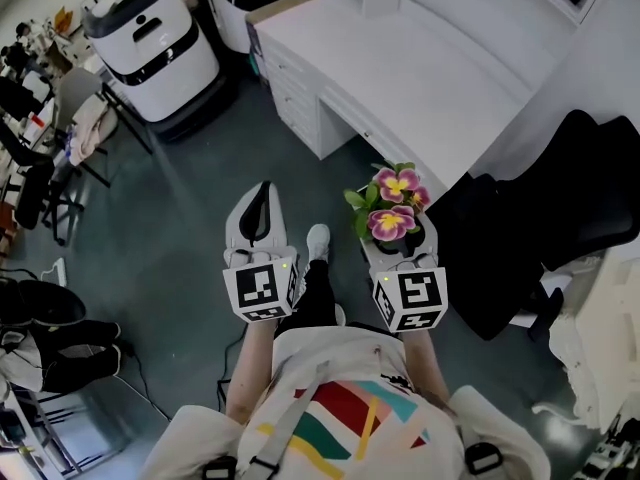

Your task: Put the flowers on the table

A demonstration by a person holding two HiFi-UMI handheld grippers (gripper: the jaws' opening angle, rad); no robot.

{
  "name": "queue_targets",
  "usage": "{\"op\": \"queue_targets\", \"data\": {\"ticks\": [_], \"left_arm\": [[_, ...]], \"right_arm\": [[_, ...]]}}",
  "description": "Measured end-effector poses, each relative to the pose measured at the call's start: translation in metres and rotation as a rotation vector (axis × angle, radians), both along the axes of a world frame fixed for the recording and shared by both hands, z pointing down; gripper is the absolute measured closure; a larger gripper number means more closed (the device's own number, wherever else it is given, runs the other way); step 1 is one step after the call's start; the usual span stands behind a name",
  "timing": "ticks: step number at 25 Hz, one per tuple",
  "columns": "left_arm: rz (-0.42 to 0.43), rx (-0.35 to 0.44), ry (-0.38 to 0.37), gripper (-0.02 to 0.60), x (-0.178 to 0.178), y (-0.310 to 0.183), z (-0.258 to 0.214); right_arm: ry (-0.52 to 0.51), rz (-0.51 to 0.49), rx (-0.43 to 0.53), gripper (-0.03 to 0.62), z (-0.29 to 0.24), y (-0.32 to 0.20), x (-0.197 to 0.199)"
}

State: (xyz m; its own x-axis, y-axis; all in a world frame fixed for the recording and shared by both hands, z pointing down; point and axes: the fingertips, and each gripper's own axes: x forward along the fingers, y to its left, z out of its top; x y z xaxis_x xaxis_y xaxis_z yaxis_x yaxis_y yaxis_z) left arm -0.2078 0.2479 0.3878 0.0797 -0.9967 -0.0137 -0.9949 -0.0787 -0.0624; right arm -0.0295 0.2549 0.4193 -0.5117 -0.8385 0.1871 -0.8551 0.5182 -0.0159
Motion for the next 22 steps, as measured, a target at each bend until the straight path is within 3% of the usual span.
{"op": "queue_targets", "data": {"ticks": [8,15,22], "left_arm": [[-0.009,0.045,0.01,0.577,0.0,-0.032,-0.007],[-0.043,0.021,0.028,0.577,-0.032,-0.079,0.002],[0.01,0.005,0.052,0.577,-0.037,-0.153,0.006]], "right_arm": [[-0.017,0.029,-0.005,0.264,0.006,-0.032,0.004],[-0.007,0.028,-0.013,0.264,0.015,-0.074,-0.012],[0.005,0.049,-0.047,0.264,0.018,-0.138,-0.023]]}}
